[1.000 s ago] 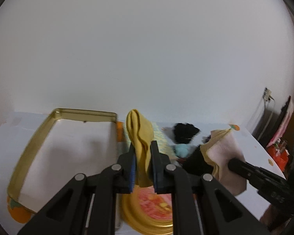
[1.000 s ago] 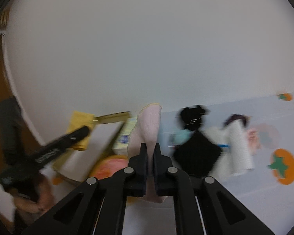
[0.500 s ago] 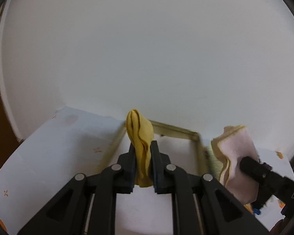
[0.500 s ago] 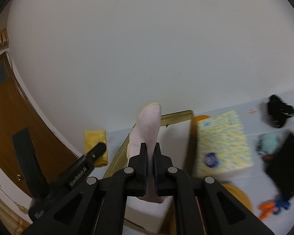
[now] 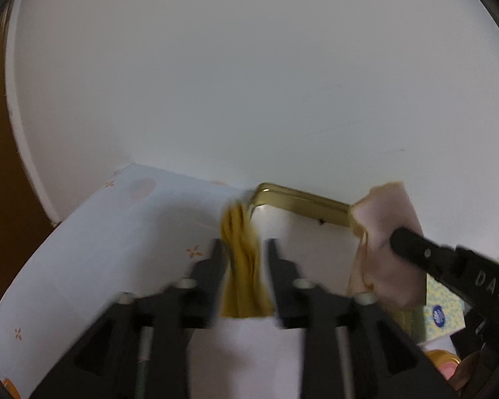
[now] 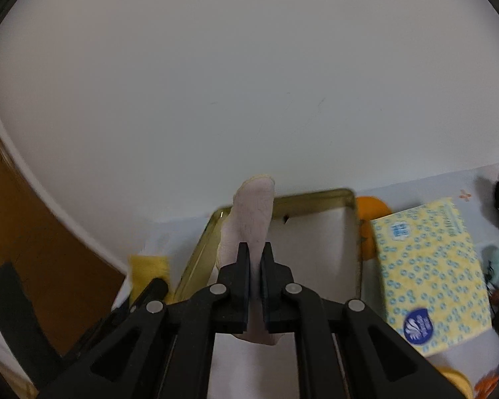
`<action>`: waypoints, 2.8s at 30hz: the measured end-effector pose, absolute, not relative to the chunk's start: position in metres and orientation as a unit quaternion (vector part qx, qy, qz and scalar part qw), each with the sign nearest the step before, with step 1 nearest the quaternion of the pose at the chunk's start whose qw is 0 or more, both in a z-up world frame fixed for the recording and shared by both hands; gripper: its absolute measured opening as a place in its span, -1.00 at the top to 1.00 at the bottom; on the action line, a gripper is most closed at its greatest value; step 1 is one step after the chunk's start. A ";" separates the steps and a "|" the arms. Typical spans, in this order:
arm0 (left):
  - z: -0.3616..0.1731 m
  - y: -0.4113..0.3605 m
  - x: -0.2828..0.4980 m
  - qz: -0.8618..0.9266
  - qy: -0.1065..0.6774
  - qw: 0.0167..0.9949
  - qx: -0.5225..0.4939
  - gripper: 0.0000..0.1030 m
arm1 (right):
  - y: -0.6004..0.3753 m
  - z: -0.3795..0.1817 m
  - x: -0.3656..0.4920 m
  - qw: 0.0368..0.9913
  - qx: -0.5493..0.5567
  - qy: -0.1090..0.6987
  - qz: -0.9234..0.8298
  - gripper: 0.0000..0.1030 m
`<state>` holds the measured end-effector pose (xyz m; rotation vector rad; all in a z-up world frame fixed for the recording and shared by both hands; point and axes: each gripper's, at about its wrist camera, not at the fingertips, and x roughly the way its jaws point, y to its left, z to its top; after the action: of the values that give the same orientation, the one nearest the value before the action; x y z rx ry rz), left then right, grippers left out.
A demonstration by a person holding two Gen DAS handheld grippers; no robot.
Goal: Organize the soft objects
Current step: 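Carry both cloths over the gold tray and open both grippers, then withdraw both open grippers from the tray back toward the cloth pile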
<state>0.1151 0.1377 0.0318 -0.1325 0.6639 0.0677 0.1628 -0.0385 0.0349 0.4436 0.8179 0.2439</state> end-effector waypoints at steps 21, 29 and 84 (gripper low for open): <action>0.040 0.163 0.101 0.085 0.274 0.951 -0.115 -1.00 | -0.064 0.049 0.081 0.929 0.214 0.296 0.066 -0.45; 0.032 0.141 0.103 0.089 0.283 0.953 -0.067 -1.00 | -0.055 0.055 0.045 0.959 0.150 0.240 0.031 -0.45; 0.004 0.107 0.035 0.050 0.228 0.970 -0.065 -1.00 | -0.062 0.049 -0.028 0.980 0.046 0.192 0.033 -0.46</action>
<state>0.0351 0.1072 0.0040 -0.1318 0.4612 0.1018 -0.0284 -0.0623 0.0488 0.0926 0.3860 0.0669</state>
